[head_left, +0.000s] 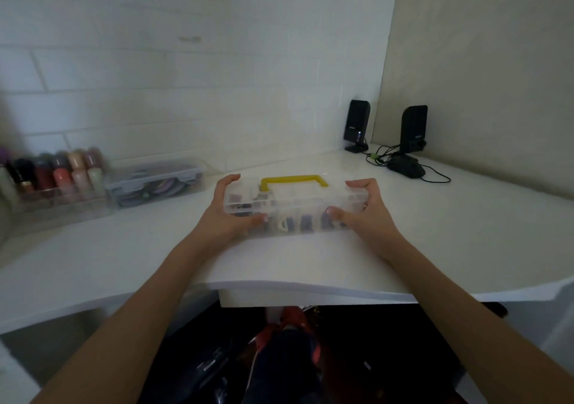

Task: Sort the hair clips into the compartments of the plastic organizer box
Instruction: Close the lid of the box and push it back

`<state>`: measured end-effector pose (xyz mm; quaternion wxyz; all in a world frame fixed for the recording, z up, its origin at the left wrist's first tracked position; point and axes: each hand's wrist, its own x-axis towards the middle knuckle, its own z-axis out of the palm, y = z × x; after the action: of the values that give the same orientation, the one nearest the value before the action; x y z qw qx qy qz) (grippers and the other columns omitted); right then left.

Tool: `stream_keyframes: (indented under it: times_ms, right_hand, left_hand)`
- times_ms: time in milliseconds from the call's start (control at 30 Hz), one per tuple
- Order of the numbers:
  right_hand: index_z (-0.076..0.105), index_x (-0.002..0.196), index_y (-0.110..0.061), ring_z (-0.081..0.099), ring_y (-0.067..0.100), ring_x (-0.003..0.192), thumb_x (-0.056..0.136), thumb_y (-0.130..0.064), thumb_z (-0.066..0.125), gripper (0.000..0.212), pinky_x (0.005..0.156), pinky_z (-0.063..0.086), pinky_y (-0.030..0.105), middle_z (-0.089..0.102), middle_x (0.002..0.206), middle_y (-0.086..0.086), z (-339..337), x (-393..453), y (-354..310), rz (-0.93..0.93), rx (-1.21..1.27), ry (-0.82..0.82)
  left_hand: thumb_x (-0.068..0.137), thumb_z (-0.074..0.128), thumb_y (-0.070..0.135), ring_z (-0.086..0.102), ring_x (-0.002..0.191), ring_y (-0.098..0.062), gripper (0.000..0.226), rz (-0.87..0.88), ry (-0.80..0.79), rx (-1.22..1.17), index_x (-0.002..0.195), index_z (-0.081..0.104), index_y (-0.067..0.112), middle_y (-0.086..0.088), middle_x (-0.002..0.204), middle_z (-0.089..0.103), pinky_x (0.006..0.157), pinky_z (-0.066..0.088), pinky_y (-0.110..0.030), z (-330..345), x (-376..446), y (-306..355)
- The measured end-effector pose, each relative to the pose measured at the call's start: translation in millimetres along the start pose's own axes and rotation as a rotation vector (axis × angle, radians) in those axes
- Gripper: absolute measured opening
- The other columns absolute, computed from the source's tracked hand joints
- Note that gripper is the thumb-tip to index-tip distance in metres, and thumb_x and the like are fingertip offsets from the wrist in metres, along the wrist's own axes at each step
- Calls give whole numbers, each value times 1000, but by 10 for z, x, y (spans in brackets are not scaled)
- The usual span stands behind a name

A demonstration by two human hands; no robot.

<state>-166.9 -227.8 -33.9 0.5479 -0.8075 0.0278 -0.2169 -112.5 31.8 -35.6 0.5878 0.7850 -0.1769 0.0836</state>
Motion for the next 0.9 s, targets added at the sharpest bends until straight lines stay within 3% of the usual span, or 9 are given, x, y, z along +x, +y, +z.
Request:
stream_keyframes:
  times_ms: [100, 267, 433, 500, 533, 600, 667, 767, 900]
  right_hand:
    - [42, 111, -30, 52, 12, 77, 70, -36, 78, 55, 69, 45, 28, 53, 94, -8, 2, -33, -32, -6, -54, 18]
    - [43, 107, -28, 54, 16, 79, 69, -34, 80, 54, 71, 46, 29, 56, 94, -2, 28, -30, -27, -33, -53, 61]
    - [42, 115, -22, 52, 8, 72, 77, -29, 74, 50, 59, 40, 11, 56, 88, -4, 64, -40, -31, -81, -93, 78]
    - [42, 124, -22, 56, 15, 89, 82, -29, 69, 50, 65, 37, 3, 57, 112, 7, 107, -33, -27, -130, -196, 98]
    - [42, 129, -24, 51, 19, 107, 85, -31, 65, 50, 78, 37, 4, 44, 135, 12, 136, -28, -22, -159, -273, 106]
    - [34, 138, -32, 21, 25, 139, 89, -38, 55, 54, 111, 24, 31, 4, 157, 9, 193, -31, 0, -271, -540, 127]
    - [18, 145, -39, -7, 21, 145, 90, -48, 41, 61, 112, 1, 51, -8, 158, 0, 250, -40, 17, -448, -779, 129]
    - [0, 146, -42, -16, 13, 143, 88, -59, 22, 64, 111, -5, 55, -12, 157, -7, 317, 29, 34, -498, -878, 59]
    - [5, 147, -40, -17, 15, 143, 88, -62, 20, 65, 112, -3, 52, -7, 158, -6, 422, 199, 86, -431, -808, 19]
  left_hand:
    - [64, 85, 29, 54, 100, -14, 87, -1, 17, 67, 133, 31, 35, -1, 124, 48, 64, 40, -5, -7, -28, 10]
    - [64, 84, 34, 56, 102, -18, 85, -21, 42, 91, 132, 34, 37, -1, 121, 51, 67, 41, -13, -13, -47, 23]
    - [64, 83, 39, 56, 104, -19, 83, -16, 78, 157, 132, 35, 36, 2, 116, 54, 84, 40, -24, 8, -61, 53]
    - [66, 82, 41, 53, 105, -15, 85, -17, 89, 229, 136, 33, 35, 6, 117, 53, 88, 38, -24, 31, -71, 74]
    - [65, 82, 42, 51, 112, -15, 89, 5, 107, 245, 138, 31, 33, 5, 124, 52, 94, 38, -25, 34, -73, 77]
    - [63, 83, 43, 36, 134, -18, 94, 122, 177, 318, 141, 31, 32, -1, 145, 39, 110, 28, -28, 29, -80, 71]
    - [70, 75, 47, 25, 142, -19, 82, 363, 239, 562, 140, 38, 30, -4, 152, 32, 114, 19, -33, 42, -95, 38]
    - [84, 52, 48, 35, 139, -28, 56, 722, 249, 974, 132, 53, 18, -7, 141, 51, 115, 21, -46, 134, -57, -15]
    - [89, 45, 39, 44, 134, -30, 49, 758, 289, 1242, 127, 57, 10, -8, 130, 61, 111, 19, -56, 224, 65, -45]
